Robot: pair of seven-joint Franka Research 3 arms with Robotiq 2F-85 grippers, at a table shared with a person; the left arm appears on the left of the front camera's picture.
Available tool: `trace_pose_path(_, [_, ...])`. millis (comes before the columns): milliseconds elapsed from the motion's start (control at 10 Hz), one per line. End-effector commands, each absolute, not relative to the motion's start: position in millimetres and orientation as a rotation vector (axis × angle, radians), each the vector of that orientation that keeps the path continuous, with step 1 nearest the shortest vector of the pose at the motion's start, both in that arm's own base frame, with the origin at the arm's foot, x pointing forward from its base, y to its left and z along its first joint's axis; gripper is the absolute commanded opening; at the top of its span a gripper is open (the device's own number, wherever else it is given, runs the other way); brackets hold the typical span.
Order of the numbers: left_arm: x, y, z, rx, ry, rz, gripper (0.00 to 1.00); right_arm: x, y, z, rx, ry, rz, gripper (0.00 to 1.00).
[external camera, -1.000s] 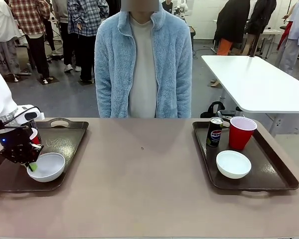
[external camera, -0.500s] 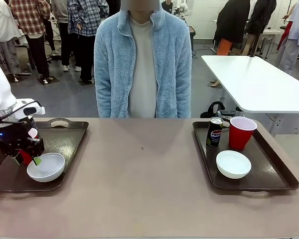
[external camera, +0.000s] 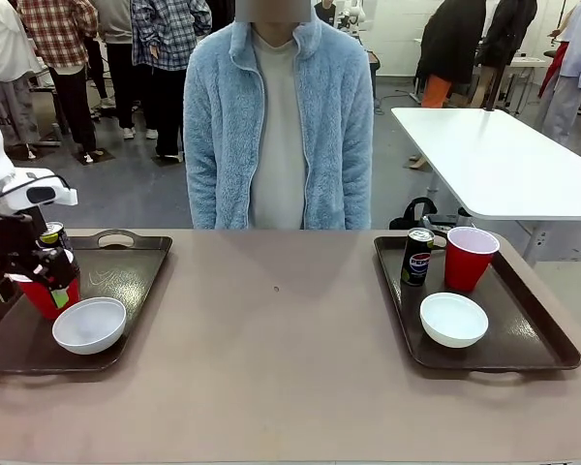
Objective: Prepare tableware on both trays.
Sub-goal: Pick up a Picnic Bowl from the table and place it on a Handle tray.
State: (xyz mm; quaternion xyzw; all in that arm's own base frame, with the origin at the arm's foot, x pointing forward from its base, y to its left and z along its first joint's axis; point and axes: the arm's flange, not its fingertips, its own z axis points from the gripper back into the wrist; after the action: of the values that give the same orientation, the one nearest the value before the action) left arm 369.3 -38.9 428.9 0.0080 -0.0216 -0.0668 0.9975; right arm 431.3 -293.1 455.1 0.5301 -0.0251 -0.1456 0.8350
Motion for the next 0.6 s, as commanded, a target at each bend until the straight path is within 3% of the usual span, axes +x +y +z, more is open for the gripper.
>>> trace_pose_path(0, [372,-33,445,0.008,-0.062,-0.110,1.00,433,-294,457,1.129,-0.048,-0.309,0.93])
trace_pose_path(500, [369,-39,429,0.016,-0.043,-0.134,1.00,433,-294,457,1.129,-0.048,-0.309,0.93])
